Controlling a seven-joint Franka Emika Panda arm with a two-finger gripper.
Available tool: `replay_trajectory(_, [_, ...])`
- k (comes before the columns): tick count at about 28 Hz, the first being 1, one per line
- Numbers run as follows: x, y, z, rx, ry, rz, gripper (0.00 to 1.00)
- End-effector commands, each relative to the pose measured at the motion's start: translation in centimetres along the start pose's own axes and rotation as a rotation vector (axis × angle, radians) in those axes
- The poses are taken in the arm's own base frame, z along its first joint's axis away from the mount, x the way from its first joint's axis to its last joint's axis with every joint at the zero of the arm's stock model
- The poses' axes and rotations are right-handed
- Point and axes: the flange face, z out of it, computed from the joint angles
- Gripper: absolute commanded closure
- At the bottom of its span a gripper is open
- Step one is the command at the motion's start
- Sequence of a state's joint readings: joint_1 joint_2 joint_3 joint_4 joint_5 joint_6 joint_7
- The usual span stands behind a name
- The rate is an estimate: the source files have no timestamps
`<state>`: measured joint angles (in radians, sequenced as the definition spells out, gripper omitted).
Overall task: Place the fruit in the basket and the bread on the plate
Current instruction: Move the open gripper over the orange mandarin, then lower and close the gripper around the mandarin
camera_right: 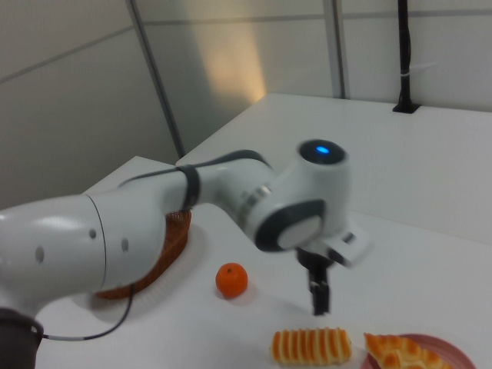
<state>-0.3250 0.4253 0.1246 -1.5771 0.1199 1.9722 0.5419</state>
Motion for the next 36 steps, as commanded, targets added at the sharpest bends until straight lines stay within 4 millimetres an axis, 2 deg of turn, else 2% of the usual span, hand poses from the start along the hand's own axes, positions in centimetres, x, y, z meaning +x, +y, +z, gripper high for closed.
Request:
replay_trajectory(1, [-4.5,-5.1,1.1,-0.070,0.012,-0.174,0.00])
replay_trajectory(2, [-6.3,-7.2,1.4,-0.078,0.016,-0.247,0.00])
replay_trajectory(7, [-10.7,-11.6,2.8,-0.105,0.014,-0.385,0.00])
replay_trajectory(13, [-13.8,-14.1,4.5,-0.138,0.010,-0.457,0.00])
replay_trajectory(17, [-15.6,-15.4,6.4,-0.164,-0.006,-0.497,0.00])
replay_trajectory(18, [-16.4,-15.8,7.6,-0.181,-0.019,-0.513,0.00])
replay_trajectory(23, [-18.2,-16.5,9.8,-0.212,-0.039,-0.543,0.00])
replay_trajectory(25, [-18.7,-16.7,10.1,-0.218,-0.041,-0.548,0.00])
replay_trajectory(36, [-18.3,-16.6,11.2,-0.229,-0.039,-0.549,0.00])
